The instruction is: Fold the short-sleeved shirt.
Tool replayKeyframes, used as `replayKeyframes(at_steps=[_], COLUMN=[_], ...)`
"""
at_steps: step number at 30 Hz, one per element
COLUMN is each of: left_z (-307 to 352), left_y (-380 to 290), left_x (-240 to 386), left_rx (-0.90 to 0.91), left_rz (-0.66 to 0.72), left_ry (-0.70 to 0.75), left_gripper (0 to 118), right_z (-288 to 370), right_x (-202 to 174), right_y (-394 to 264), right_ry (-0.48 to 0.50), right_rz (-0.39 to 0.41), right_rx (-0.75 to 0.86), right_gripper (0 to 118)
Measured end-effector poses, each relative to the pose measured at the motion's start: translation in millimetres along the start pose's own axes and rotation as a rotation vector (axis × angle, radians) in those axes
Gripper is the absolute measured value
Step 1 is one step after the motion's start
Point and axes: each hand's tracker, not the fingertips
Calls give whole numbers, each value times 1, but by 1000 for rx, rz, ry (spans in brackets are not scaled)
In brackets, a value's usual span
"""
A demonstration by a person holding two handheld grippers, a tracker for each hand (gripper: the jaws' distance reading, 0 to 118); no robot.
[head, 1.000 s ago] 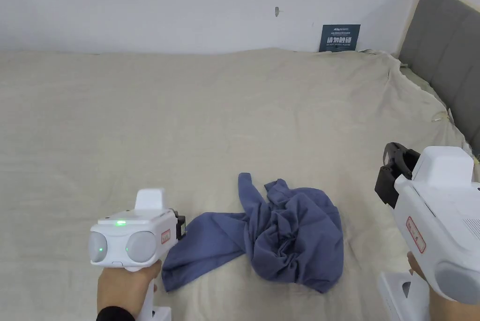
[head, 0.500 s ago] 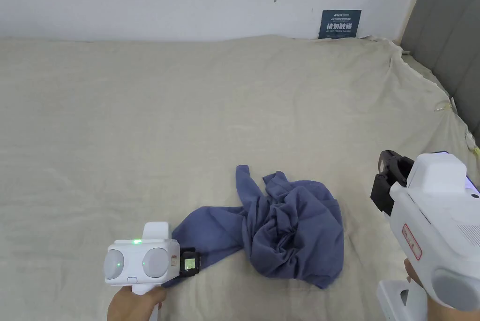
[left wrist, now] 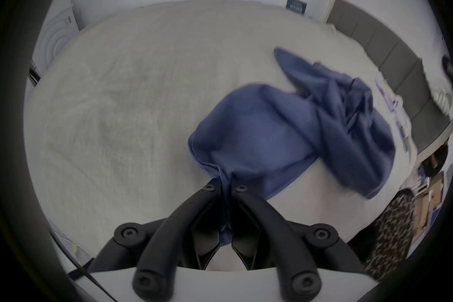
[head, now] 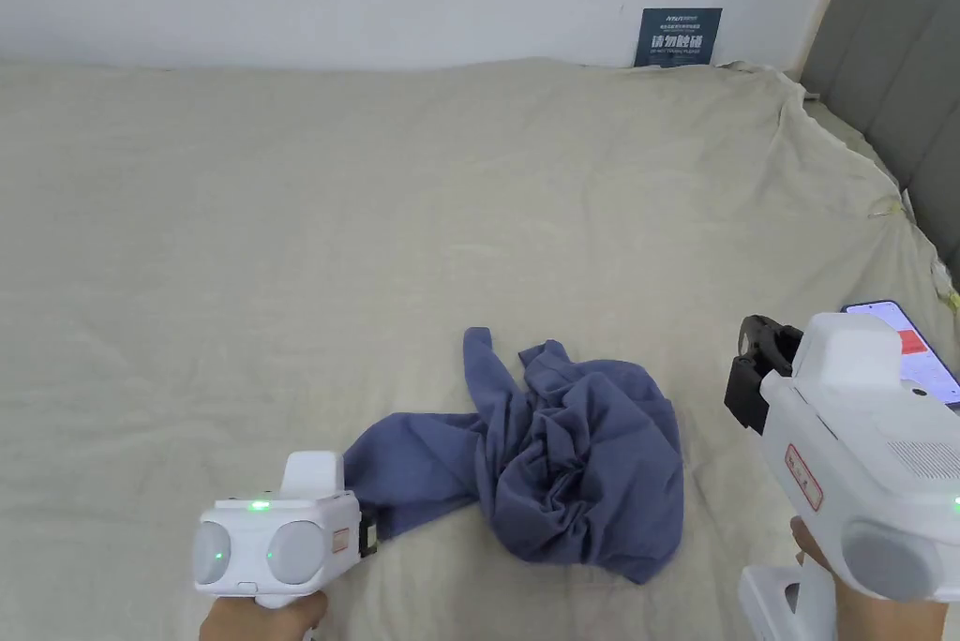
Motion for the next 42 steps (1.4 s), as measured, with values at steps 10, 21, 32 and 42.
replayKeyframes(at_steps=[10,21,32,42], left_z=[36,21,24,49], left_y=[29,30,26,49], left_x=[-22,-24,-25,-36], left_rx=[115,108,105,186], left_rz=[41,37,59,150], left_ry=[-90,-95,-102,-162], left_gripper=[4,4,4,4], right_z=[-140,-235,-199,-107], right_x=[20,33,30,46], right_y=[-31,-100,-87,8], right_ry=[24,-21,65,148], right_rz=[-8,-23,-94,-96], right_rx=[-398,-682,-628,-351], right_gripper=[8,70,2,2])
